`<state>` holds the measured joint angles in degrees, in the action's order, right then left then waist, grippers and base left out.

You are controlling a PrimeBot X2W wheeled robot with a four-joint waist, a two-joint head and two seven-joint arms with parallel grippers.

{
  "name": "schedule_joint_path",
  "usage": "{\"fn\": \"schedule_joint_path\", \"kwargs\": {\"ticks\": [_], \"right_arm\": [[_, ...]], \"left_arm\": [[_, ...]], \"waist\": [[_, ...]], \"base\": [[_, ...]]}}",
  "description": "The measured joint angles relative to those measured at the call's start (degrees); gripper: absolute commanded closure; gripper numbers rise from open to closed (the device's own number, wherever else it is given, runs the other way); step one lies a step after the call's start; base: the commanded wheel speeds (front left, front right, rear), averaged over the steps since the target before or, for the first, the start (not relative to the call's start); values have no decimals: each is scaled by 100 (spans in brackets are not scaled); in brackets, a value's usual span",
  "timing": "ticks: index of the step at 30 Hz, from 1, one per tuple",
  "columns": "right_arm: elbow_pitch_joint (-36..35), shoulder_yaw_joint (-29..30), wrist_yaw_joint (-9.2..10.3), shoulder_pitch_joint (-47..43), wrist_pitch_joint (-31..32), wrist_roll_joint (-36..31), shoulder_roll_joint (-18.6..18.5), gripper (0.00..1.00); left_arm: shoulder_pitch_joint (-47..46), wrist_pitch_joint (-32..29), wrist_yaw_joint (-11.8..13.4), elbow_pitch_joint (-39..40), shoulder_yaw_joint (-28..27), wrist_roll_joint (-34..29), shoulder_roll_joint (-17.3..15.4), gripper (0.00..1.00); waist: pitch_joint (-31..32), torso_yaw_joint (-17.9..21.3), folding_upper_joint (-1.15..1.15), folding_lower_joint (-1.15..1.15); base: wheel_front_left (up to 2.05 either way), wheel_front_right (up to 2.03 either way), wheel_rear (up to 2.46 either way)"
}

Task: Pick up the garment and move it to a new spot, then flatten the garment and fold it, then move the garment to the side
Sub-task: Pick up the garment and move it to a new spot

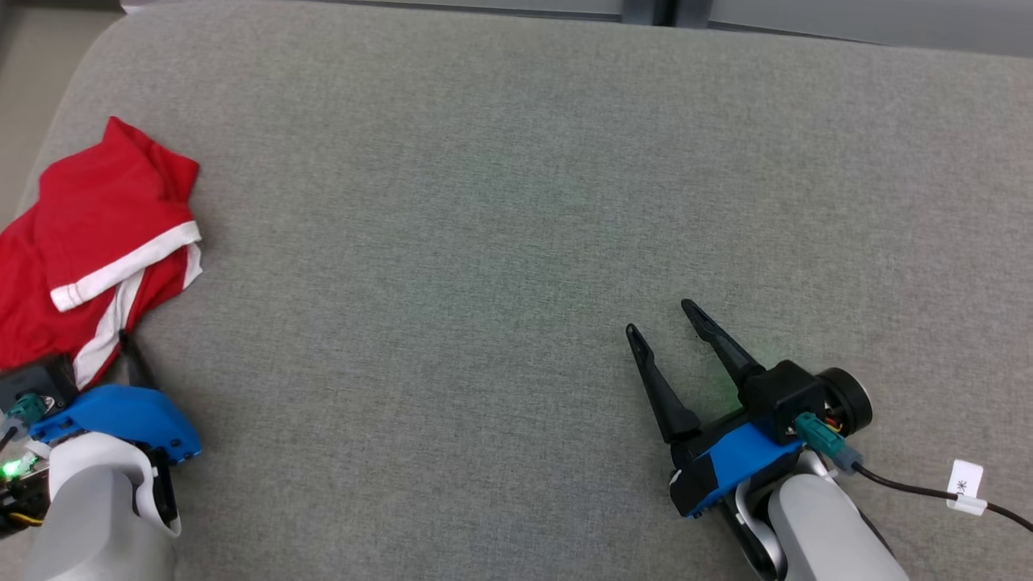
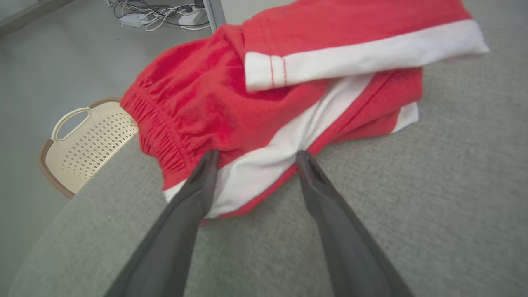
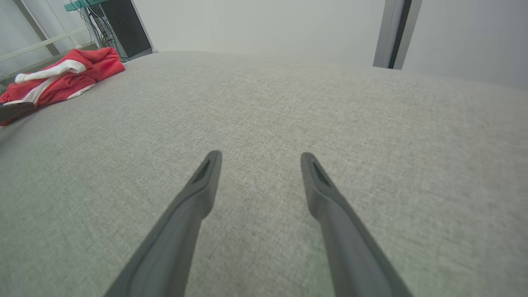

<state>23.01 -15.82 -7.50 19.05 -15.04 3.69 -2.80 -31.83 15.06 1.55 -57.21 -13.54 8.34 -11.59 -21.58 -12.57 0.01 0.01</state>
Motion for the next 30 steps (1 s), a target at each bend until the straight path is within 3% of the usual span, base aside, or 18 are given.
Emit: {"fn": "schedule_joint_path", "kwargs": {"ticks": [3, 4, 5, 6, 11, 18, 24, 30], "right_arm": [[-23, 35, 0, 41, 0, -24, -1, 0], [-27, 58, 0, 44, 0, -33, 1, 0], [-26, 75, 0, 44, 0, -41, -1, 0], [-24, 89, 0, 44, 0, -47, -1, 0], [-12, 129, 0, 43, 0, 13, -1, 0], [12, 148, 0, -21, 0, 226, -1, 0], [33, 142, 0, -196, 1, 528, -2, 0], [38, 46, 0, -336, 0, 720, -2, 0]], "left_arm": [[-204, 0, -62, -434, -25, 73, -74, 0], [-274, 0, -85, -550, -31, 82, -96, 67], [-326, 0, -96, -651, -43, 115, -114, 93], [-353, 0, -113, -732, -45, 131, -135, 100], [-358, 0, -324, -409, -129, 177, -290, 100], [-380, -3, -651, 895, -33, -55, -360, 100], [-435, -4, -778, 1898, 431, -364, -12, 100], [-419, -7, -835, 2416, 891, -448, 408, 100]], "waist": [[-24, 67, 0, 0], [-24, 74, 0, 0], [-23, 82, 0, 0], [-16, 91, 0, 0], [91, 124, 0, 0], [460, 167, -2, -1], [820, 376, -2, -1], [1046, 902, -2, -1]], "base": [[0, 0, 0], [0, 0, 0], [0, 0, 0], [0, 0, 0], [0, 0, 0], [0, 0, 0], [0, 0, 0], [0, 0, 0]]}}
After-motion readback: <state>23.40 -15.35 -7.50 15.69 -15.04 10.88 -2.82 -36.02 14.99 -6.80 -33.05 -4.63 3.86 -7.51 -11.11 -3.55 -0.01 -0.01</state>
